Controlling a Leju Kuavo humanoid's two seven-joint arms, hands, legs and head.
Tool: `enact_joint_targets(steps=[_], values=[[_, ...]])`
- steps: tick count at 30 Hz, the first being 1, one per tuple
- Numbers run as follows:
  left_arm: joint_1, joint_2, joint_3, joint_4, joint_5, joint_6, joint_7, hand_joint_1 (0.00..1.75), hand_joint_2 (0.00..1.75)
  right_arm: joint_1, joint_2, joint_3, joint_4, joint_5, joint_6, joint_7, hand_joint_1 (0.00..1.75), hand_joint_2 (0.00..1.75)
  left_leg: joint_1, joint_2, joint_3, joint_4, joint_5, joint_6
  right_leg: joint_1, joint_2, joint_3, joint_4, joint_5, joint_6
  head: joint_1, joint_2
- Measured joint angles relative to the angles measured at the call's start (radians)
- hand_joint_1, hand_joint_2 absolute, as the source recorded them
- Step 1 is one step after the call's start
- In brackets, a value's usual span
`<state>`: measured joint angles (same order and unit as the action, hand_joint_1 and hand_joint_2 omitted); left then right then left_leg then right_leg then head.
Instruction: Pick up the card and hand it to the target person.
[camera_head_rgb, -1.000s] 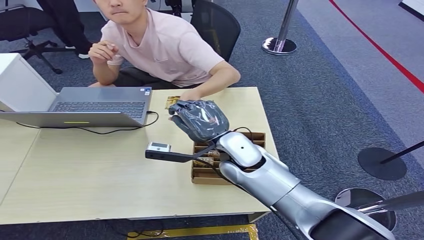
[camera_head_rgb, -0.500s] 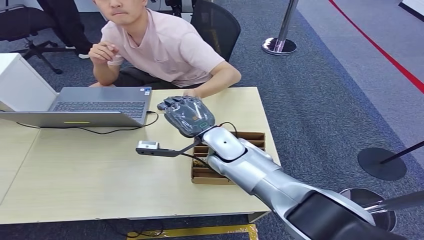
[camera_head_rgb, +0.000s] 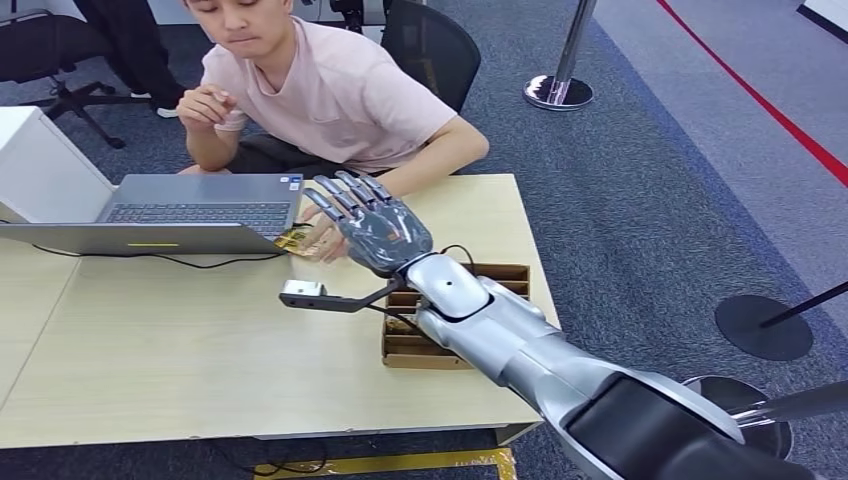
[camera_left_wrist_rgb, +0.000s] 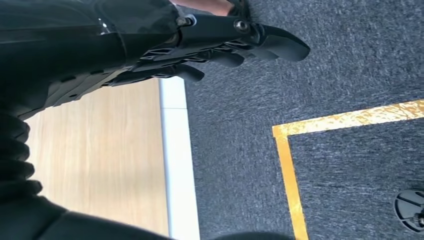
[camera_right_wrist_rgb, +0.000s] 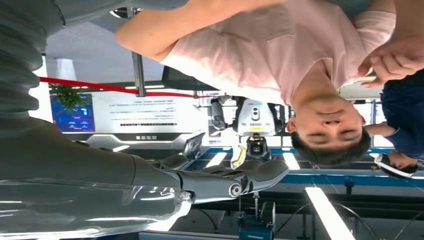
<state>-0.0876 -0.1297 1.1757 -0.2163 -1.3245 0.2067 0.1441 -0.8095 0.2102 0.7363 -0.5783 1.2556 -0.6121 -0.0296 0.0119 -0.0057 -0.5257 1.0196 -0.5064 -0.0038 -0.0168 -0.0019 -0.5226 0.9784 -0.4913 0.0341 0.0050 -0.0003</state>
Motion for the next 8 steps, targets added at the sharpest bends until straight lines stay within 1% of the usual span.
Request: enact_joint_targets(steps=[8], values=[[0.000, 0.000, 0.000, 0.000, 0.000, -0.002, 0.006, 0.00, 0.00, -0.006, 0.000, -0.014, 0.028, -0.008, -0.020, 0.020, 0.00, 1.75, 0.000, 0.000, 0.000, 0.000, 0.000, 0.000, 0.000, 0.000, 0.000, 0.000, 0.000, 0.000, 0.000, 0.000]])
